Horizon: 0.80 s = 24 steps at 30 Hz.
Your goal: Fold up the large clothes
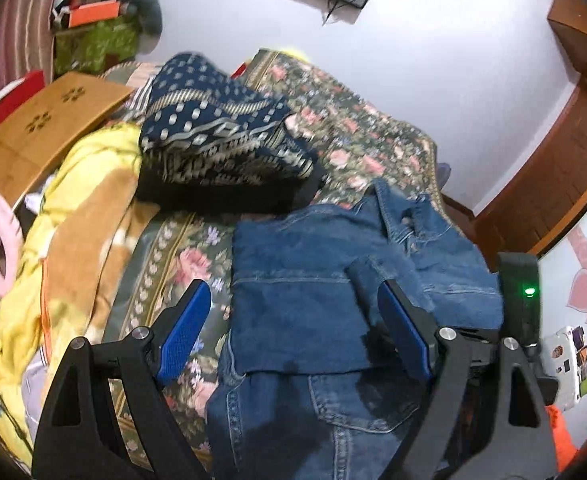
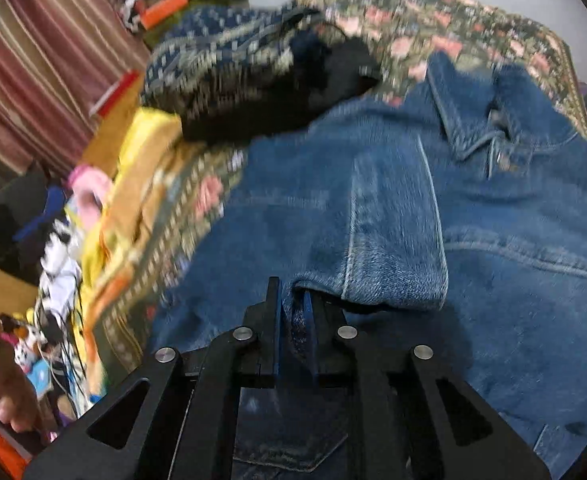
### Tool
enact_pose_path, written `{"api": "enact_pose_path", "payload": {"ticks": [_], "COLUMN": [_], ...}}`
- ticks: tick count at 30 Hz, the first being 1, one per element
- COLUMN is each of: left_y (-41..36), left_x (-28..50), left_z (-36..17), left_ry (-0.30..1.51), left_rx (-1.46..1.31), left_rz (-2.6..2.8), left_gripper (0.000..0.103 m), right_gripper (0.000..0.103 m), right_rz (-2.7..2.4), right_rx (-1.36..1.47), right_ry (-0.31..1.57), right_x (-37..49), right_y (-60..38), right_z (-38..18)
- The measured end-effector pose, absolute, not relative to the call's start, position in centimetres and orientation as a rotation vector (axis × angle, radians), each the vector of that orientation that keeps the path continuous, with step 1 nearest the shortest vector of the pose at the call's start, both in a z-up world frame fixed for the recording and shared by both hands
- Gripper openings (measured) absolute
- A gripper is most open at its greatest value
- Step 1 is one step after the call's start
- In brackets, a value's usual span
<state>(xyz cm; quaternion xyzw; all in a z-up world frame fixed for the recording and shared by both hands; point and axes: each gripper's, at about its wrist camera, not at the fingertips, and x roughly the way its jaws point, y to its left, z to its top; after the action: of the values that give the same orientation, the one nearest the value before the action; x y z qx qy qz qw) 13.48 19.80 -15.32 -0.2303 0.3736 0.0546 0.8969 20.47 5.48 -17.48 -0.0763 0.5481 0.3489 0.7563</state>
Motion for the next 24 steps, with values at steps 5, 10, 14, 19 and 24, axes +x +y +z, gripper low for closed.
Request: {"api": "enact_pose_path", "payload": {"ticks": [5, 10, 14, 19, 24], "left_y": [18.8, 16.4, 13.4, 9.6, 7.1], "left_x": [14.3, 15.7, 17.3, 19.0, 21.3], "left_z": [-17.1, -17.7, -18.1, -19.2, -20.6], "left_ry": [0.832, 0.87, 0.909, 0.952, 0.973], "left_rx": [-0.496, -0.455, -0.364, -0.214, -0.078], "left_rz": [0.088, 0.043, 0.005, -0.01, 0.039], "left_gripper": [0.085, 0.085, 0.085, 0.085, 0.067], "right_gripper": [0.028, 0.043, 0.044, 0.047, 0.047], "right_rz": [0.783, 0.725, 0.634, 0.482, 0.388], "right_rx": [-0.149, -0.093, -0.06, -0.06, 0.024], "right_ry": [1.184, 1.042, 0.969, 0.914, 0.937], "right_x": [20.1, 20.3, 20.9, 21.6, 22.3], "right_y": [4.1, 0.4, -3.4, -8.1, -13.6], "right_z": [-15.0, -10.9, -9.3, -8.9, -9.7]}}
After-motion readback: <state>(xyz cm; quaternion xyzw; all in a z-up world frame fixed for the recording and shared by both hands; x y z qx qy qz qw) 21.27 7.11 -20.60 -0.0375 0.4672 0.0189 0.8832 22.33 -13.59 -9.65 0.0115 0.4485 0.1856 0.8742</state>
